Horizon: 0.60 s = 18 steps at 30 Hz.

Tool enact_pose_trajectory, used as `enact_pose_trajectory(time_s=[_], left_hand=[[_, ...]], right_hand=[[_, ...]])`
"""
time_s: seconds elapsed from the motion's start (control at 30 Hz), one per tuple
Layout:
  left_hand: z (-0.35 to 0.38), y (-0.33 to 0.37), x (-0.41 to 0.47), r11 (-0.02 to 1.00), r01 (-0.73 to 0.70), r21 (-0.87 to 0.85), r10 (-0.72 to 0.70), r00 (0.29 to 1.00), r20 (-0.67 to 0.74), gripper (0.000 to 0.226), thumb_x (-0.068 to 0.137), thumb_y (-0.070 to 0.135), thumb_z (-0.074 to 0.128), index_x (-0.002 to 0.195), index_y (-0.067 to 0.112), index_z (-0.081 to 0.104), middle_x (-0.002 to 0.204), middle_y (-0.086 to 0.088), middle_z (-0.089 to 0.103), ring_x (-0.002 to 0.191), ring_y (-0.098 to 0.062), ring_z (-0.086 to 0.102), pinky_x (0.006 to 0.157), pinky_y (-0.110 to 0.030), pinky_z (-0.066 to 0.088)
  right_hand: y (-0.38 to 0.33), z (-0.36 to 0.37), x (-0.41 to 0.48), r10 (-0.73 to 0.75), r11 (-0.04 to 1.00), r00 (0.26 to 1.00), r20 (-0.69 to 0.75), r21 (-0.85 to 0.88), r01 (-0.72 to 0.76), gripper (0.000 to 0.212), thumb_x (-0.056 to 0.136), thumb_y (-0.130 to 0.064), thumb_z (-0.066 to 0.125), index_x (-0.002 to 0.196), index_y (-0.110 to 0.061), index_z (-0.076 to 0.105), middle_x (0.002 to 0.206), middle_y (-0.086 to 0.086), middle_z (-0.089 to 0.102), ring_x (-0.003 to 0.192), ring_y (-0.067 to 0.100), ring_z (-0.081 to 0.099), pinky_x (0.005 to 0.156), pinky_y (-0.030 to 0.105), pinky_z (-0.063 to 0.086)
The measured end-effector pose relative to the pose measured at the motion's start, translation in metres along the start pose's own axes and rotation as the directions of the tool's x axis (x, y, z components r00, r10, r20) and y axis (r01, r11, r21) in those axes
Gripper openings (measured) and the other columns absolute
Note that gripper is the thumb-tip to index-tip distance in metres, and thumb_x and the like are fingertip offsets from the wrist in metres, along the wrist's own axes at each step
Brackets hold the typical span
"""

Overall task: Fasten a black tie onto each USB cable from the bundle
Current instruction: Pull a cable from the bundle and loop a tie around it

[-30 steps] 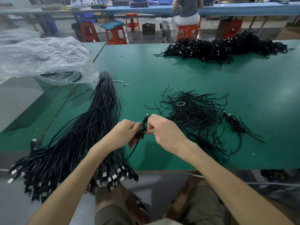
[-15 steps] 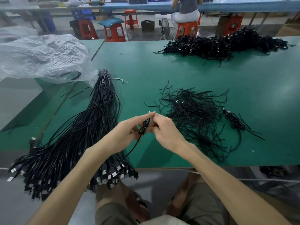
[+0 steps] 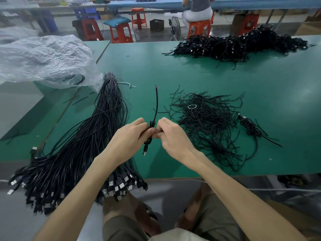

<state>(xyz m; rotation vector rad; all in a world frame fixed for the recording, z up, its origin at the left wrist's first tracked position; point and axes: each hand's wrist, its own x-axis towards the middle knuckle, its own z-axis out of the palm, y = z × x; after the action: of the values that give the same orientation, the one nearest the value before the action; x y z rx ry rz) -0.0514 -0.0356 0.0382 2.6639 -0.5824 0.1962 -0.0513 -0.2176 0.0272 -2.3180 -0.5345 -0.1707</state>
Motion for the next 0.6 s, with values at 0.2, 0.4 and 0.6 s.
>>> enact_pose_trajectory(time_s=[0.2,0.4,0.6], left_hand=[[0.004,-0.004,0.009,0.96,0.2,-0.194,-0.17,0.972,0.16,0.054,0.107,0.042,0.044,0.069,0.004,0.048,0.063,0.0,0.046,0.054,-0.016,0.036,0.055,-0.036,0.035],[0.013,-0.004,0.016,0.781,0.458,-0.425,-0.343,0.883,0.321,0.056,0.105,0.04,0.054,0.065,0.001,0.055,0.056,-0.009,0.04,0.054,-0.021,0.034,0.051,-0.03,0.027],[0.023,0.0,0.011,0.913,0.29,-0.286,-0.251,0.954,0.164,0.057,0.105,0.046,0.049,0.068,0.002,0.052,0.053,0.003,0.043,0.05,-0.014,0.032,0.047,-0.027,0.026]], right_hand=[[0.001,-0.002,-0.001,-0.124,0.979,0.992,0.02,-0.162,0.125,0.026,0.094,0.011,0.053,0.085,-0.013,0.047,0.09,0.002,0.052,0.086,0.024,0.058,0.08,0.041,0.051],[0.004,0.003,-0.005,-0.226,0.897,0.974,0.031,-0.382,0.221,0.018,0.086,0.013,0.062,0.092,-0.005,0.059,0.093,0.01,0.06,0.087,0.028,0.058,0.083,0.039,0.049],[0.011,-0.001,-0.01,-0.096,0.972,0.995,-0.002,-0.216,0.093,0.009,0.097,-0.003,0.06,0.092,-0.009,0.056,0.095,0.005,0.058,0.084,0.02,0.053,0.08,0.038,0.049]])
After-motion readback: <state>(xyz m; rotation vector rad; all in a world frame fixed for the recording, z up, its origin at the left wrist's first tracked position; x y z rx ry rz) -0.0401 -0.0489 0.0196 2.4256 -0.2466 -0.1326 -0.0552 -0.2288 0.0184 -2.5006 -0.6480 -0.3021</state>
